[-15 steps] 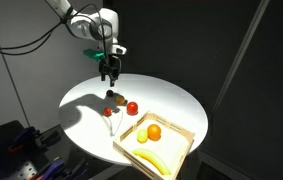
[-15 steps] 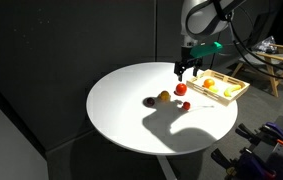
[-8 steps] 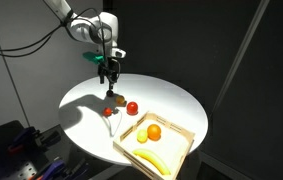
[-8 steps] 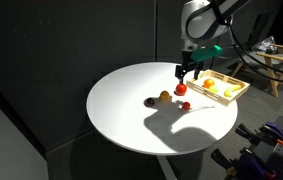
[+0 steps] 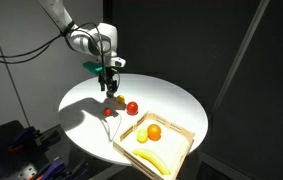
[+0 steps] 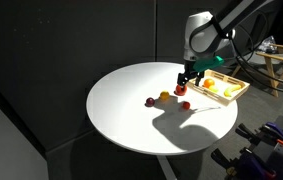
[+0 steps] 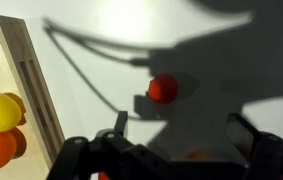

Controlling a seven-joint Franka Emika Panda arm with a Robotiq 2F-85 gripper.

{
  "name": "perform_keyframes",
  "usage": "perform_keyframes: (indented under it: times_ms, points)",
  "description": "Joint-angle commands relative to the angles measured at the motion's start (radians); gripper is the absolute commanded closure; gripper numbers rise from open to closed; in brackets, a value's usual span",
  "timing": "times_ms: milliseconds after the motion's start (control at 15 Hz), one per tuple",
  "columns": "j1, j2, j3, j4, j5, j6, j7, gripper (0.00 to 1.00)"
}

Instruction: Put the small, orange object on the wooden tray

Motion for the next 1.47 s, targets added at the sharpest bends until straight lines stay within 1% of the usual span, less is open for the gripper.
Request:
perform_keyframes:
  times_ms: [0,467,1400]
  points:
    - [-0.007,0.044,-0.013,-0.012,0.008,0.052,-0.017,0.0]
    - [0.002,0.122,-0.024,0.017,0.008,0.082,-0.02,0.0]
    - [0.023,0.237,-0.032,0.108,0.001,0.075,-0.012,0.0]
